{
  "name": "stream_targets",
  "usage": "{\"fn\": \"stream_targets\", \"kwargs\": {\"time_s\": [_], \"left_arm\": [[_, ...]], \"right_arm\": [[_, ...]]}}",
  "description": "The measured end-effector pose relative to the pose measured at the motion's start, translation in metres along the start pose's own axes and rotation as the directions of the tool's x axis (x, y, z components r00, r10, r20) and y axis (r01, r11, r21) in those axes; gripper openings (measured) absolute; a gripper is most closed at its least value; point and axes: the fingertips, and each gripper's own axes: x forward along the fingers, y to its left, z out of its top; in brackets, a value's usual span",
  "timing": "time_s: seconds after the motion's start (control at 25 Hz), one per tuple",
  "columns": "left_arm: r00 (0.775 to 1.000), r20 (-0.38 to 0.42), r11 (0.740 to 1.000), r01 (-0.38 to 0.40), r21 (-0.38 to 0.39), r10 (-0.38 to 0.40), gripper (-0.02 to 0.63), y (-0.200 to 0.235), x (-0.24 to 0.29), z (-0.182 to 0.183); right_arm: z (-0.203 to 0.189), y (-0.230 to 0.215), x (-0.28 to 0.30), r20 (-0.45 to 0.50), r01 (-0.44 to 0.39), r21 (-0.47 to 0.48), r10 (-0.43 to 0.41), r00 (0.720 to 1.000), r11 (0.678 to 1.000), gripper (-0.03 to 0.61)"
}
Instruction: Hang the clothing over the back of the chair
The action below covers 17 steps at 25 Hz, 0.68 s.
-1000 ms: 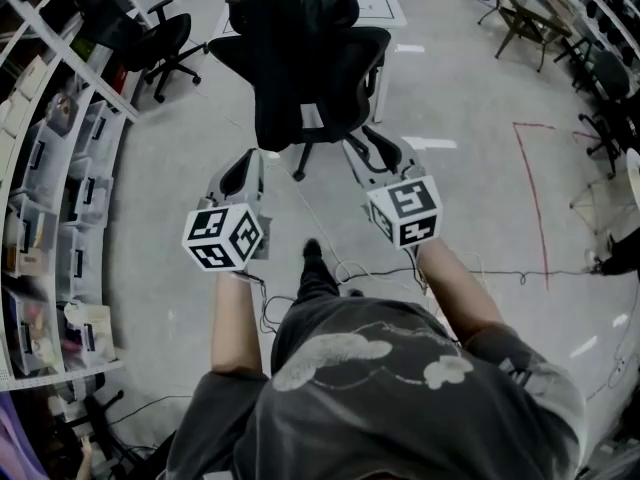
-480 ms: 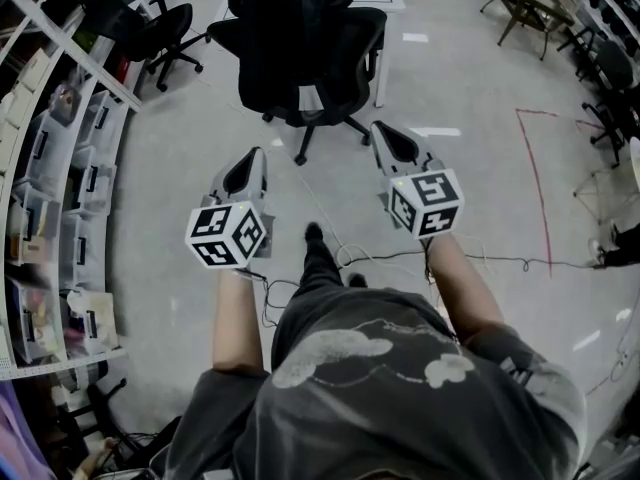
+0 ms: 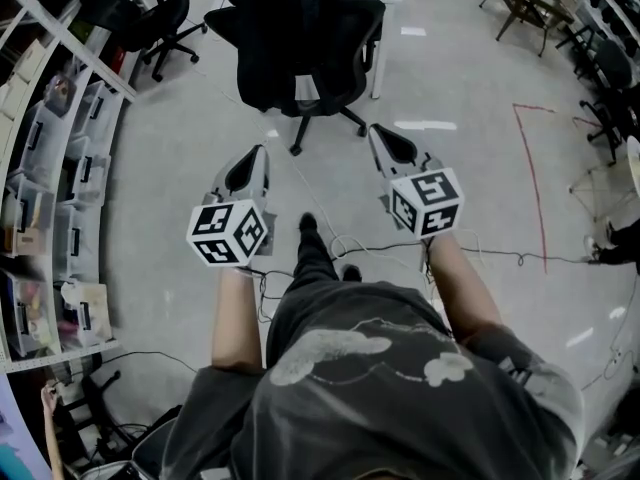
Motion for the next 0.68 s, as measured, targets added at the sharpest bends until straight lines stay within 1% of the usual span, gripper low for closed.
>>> {"fn": "stream_targets", "kwargs": {"time_s": [0.2, 0.68], "left_arm": [[1.000, -0.003, 1.000, -0.007, -0.001, 0.007, 0.001, 0.000, -0.004, -0.006], [1.000, -0.018, 1.000, -0.006, 0.001, 0.006, 0.002, -0.004, -0.001, -0.011]], "right_arm": [[-0.008, 0.002, -0.001, -0.014, -0.010, -0.003, 0.010, 1.000, 1.000, -0.009], [-0.006, 0.002, -0.002, -0.009, -0.034, -0.010, 0.034, 0.999, 0.999, -0.009]]}}
